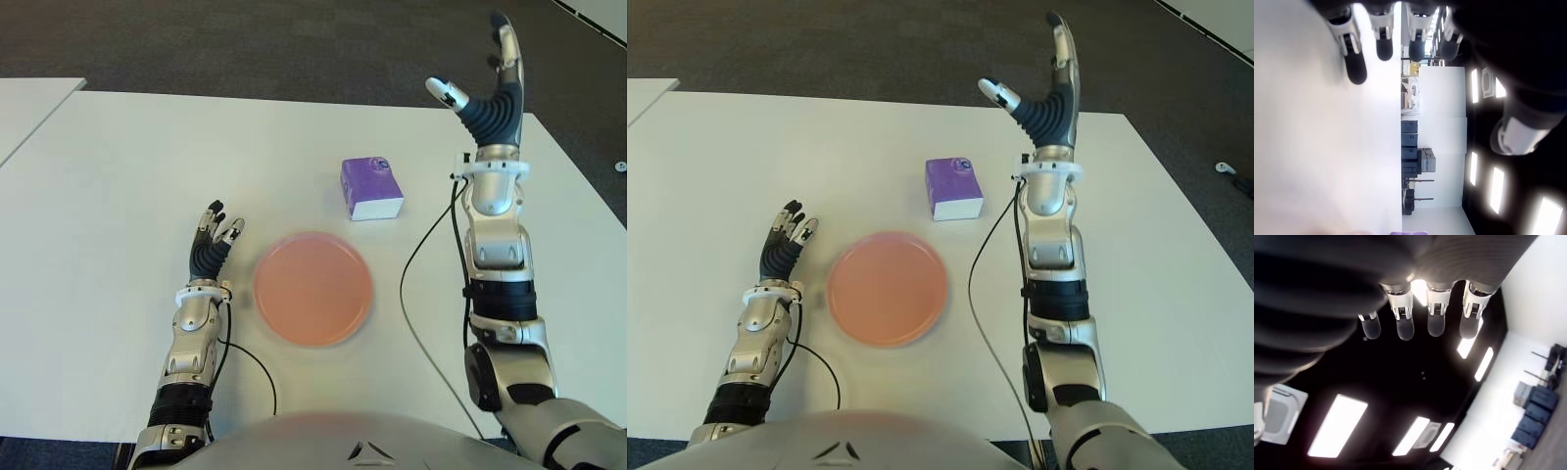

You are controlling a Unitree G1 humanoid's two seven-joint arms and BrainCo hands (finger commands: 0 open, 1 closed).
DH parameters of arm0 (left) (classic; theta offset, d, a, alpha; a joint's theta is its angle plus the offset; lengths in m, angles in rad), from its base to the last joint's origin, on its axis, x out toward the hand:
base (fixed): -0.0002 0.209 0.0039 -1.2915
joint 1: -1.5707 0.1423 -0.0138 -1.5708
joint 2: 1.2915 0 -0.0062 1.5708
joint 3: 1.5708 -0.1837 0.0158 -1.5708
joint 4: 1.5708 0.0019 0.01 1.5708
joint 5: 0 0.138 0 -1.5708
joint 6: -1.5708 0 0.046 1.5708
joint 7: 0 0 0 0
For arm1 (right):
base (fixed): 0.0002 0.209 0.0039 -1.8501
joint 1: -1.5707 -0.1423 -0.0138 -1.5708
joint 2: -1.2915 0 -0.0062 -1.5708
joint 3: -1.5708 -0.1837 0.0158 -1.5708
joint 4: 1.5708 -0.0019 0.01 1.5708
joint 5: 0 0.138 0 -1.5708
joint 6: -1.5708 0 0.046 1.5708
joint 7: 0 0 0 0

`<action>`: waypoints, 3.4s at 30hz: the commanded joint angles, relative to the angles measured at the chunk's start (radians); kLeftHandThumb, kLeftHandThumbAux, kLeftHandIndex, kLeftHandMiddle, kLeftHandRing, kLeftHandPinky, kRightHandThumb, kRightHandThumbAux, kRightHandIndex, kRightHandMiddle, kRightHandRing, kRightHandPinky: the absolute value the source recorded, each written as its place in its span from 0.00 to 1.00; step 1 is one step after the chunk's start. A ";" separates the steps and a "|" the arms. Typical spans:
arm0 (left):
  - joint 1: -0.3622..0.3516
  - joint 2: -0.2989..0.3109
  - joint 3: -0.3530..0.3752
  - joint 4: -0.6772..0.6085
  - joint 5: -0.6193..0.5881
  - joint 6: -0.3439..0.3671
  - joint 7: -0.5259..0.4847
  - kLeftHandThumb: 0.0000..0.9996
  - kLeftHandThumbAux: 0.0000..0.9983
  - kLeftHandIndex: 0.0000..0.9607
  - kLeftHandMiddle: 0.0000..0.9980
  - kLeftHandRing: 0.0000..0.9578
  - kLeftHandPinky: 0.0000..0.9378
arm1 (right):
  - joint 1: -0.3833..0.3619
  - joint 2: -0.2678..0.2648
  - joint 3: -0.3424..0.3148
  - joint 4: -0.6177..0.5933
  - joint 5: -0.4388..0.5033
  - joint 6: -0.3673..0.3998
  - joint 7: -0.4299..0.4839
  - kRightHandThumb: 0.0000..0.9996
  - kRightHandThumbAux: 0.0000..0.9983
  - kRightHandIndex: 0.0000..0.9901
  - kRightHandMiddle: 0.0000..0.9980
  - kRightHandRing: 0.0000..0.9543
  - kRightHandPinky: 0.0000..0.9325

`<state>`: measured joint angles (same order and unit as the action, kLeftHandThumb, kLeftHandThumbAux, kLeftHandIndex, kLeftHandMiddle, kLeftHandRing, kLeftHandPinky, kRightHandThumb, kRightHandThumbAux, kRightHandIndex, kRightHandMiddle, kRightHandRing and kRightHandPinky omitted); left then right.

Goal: Put the tissue paper into the plate.

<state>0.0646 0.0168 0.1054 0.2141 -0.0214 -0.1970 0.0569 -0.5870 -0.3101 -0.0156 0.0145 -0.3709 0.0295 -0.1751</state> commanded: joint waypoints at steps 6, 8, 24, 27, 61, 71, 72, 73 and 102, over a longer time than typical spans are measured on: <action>0.017 -0.001 -0.001 0.030 0.002 0.029 0.001 0.00 0.56 0.00 0.00 0.00 0.00 | -0.091 -0.055 0.122 0.128 -0.097 -0.010 0.104 0.38 0.41 0.00 0.00 0.00 0.00; 0.017 -0.001 -0.002 0.032 0.005 0.026 0.002 0.00 0.56 0.00 0.00 0.00 0.00 | -0.108 -0.074 0.146 0.150 -0.124 -0.025 0.115 0.47 0.45 0.00 0.00 0.00 0.00; 0.015 -0.008 0.002 0.042 -0.009 0.008 -0.001 0.00 0.56 0.00 0.00 0.00 0.00 | -0.339 -0.169 0.560 0.854 -0.465 -0.504 0.082 0.35 0.24 0.00 0.00 0.00 0.00; 0.015 -0.010 0.004 0.042 -0.011 0.011 0.000 0.00 0.56 0.00 0.00 0.00 0.00 | -0.381 -0.177 0.606 0.932 -0.503 -0.557 0.082 0.36 0.19 0.00 0.00 0.00 0.00; 0.013 -0.002 0.019 0.050 -0.028 0.010 -0.013 0.00 0.54 0.00 0.00 0.00 0.00 | -0.524 -0.264 0.727 1.128 -0.534 -0.752 0.361 0.44 0.13 0.00 0.00 0.00 0.00; 0.007 0.001 0.022 0.056 -0.024 0.004 -0.008 0.00 0.53 0.00 0.00 0.00 0.00 | -0.520 -0.274 0.703 1.092 -0.500 -0.725 0.484 0.46 0.13 0.00 0.00 0.00 0.00; 0.007 0.001 0.022 0.057 -0.024 0.003 -0.008 0.00 0.53 0.00 0.00 0.00 0.00 | -0.519 -0.275 0.700 1.088 -0.497 -0.721 0.492 0.46 0.13 0.00 0.00 0.00 0.00; 0.007 0.002 0.022 0.058 -0.023 0.002 -0.009 0.00 0.53 0.00 0.00 0.00 0.00 | -0.518 -0.276 0.697 1.084 -0.494 -0.717 0.498 0.46 0.14 0.00 0.00 0.00 0.00; 0.011 0.007 0.028 0.059 0.005 0.000 0.015 0.00 0.54 0.00 0.00 0.00 0.00 | -0.473 -0.261 0.648 1.105 -0.473 -0.640 0.334 0.42 0.16 0.00 0.00 0.00 0.00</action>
<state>0.0546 0.0250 0.1332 0.2427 -0.0252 -0.2234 0.0585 -1.0872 -0.5793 0.6381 1.1020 -0.8540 -0.6175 0.1841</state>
